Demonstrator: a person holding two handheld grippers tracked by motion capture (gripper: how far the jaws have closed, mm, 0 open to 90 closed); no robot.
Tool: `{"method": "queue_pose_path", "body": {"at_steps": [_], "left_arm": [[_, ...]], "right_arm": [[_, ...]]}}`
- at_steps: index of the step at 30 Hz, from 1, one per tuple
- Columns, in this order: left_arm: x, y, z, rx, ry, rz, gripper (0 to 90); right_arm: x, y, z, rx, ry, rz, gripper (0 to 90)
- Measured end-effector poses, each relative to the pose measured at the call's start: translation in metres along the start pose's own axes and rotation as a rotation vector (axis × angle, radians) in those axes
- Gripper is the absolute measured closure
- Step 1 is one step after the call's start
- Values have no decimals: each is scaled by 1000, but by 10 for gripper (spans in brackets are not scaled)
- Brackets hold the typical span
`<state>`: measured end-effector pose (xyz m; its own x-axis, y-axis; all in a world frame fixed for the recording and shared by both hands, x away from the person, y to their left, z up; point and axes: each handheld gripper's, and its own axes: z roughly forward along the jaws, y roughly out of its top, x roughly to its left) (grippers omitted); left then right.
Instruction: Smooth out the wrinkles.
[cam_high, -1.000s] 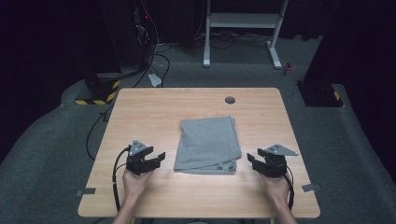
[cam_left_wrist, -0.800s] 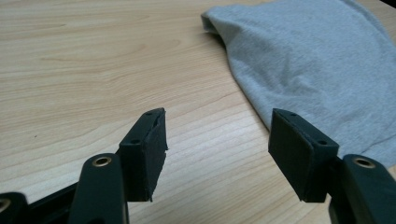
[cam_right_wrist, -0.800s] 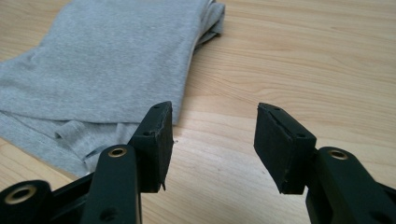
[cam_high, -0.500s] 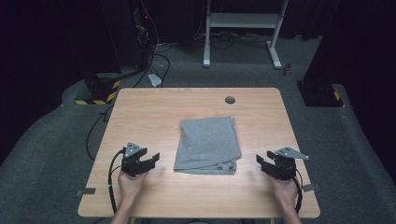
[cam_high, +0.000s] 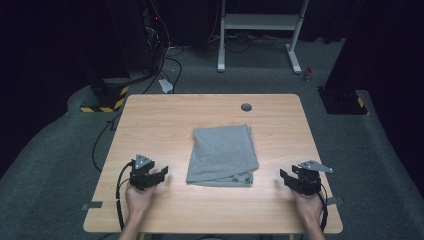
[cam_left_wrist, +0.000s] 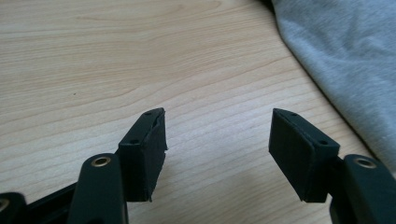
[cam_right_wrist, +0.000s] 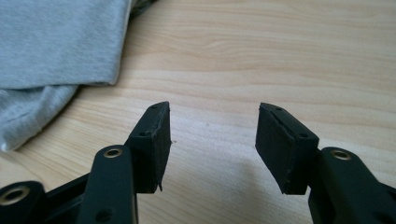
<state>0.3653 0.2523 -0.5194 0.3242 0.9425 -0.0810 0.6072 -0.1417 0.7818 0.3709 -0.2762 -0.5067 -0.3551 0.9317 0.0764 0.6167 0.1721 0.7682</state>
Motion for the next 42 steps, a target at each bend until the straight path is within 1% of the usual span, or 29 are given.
{"method": "queue_pose_path", "body": {"at_steps": [1, 5, 6, 8, 10, 11, 14, 16, 17, 19, 20, 22, 25, 28, 42], "left_arm": [[1, -1, 0, 2, 1, -9, 368], [3, -3, 2, 6, 15, -5, 368], [2, -4, 3, 11, 23, -4, 368], [1, -5, 4, 29, 59, 11, 368], [0, -6, 4, 37, 62, 13, 367], [0, -6, 5, 41, 65, 22, 366], [-1, -6, 6, 40, 70, 31, 360], [-1, -6, 6, 41, 70, 30, 357], [-1, -6, 6, 44, 71, 31, 353], [-3, -6, 6, 47, 81, 45, 340], [-4, -6, 6, 50, 78, 42, 326], [-7, -7, 6, 50, 81, 56, 306], [-6, -7, 6, 52, 74, 48, 301], [-7, -7, 6, 52, 75, 45, 289], [-7, -7, 6, 54, 62, 52, 269]], "right_arm": [[-2, -1, 1, 7, 0, 8, 441], [-8, -5, 6, 36, -14, 29, 430], [-9, -6, 6, 36, -20, 27, 431], [-10, -9, 6, 34, -40, 34, 435], [-11, -10, 7, 45, -59, 35, 434], [-12, -11, 7, 51, -67, 32, 435], [-12, -12, 8, 44, -88, 16, 427], [-10, -12, 9, 48, -99, -1, 408], [-9, -11, 10, 54, -104, -24, 384], [-8, -11, 11, 59, -96, -39, 364], [-8, -11, 11, 58, -93, -39, 362], [-8, -11, 11, 59, -95, -39, 356], [-8, -11, 11, 60, -97, -33, 344], [-8, -11, 11, 61, -91, -38, 331], [-7, -12, 10, 61, -89, -39, 328]]}}
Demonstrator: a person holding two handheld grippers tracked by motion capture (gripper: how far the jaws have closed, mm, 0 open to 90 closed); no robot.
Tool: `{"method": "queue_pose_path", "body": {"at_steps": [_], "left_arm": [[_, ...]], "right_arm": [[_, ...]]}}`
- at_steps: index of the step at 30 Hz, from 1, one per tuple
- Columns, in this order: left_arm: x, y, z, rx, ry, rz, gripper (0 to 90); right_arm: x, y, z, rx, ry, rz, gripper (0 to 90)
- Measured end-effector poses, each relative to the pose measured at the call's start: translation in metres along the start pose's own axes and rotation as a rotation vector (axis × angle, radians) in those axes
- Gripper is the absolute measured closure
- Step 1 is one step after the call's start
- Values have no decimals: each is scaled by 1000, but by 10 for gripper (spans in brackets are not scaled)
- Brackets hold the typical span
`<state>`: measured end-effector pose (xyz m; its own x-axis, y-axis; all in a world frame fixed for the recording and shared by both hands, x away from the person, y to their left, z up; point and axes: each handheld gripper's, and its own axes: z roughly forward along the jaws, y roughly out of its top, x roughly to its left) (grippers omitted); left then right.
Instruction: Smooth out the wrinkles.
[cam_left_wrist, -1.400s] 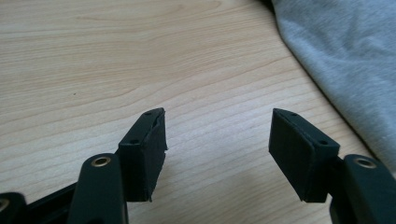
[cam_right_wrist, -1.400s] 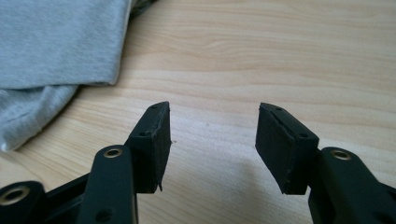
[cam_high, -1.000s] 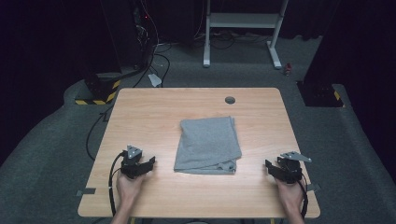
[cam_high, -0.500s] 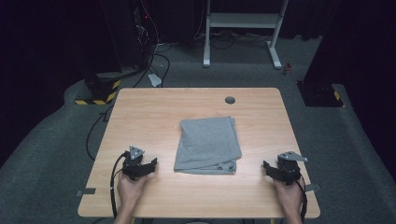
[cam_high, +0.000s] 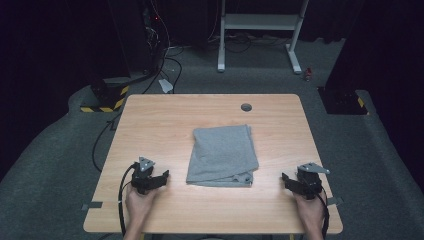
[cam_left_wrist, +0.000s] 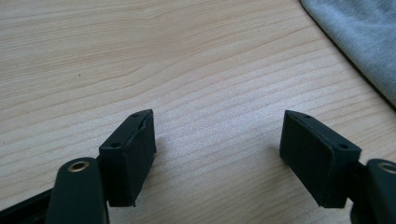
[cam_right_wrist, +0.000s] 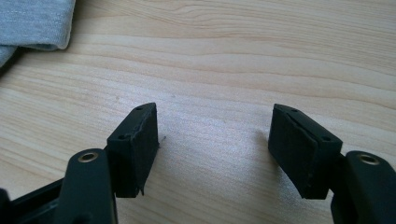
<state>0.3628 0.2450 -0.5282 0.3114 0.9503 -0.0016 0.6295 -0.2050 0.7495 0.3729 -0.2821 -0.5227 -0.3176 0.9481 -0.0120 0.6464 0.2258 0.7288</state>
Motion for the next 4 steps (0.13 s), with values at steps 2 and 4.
{"method": "queue_pose_path", "body": {"at_steps": [2, 4], "left_arm": [[0, 0, 0, -1, 1, 1, 267], [0, 0, 0, -1, 1, 1, 266]], "right_arm": [[0, 0, 0, 0, -1, 1, 323], [0, 0, 0, 2, -5, 3, 316]]}}
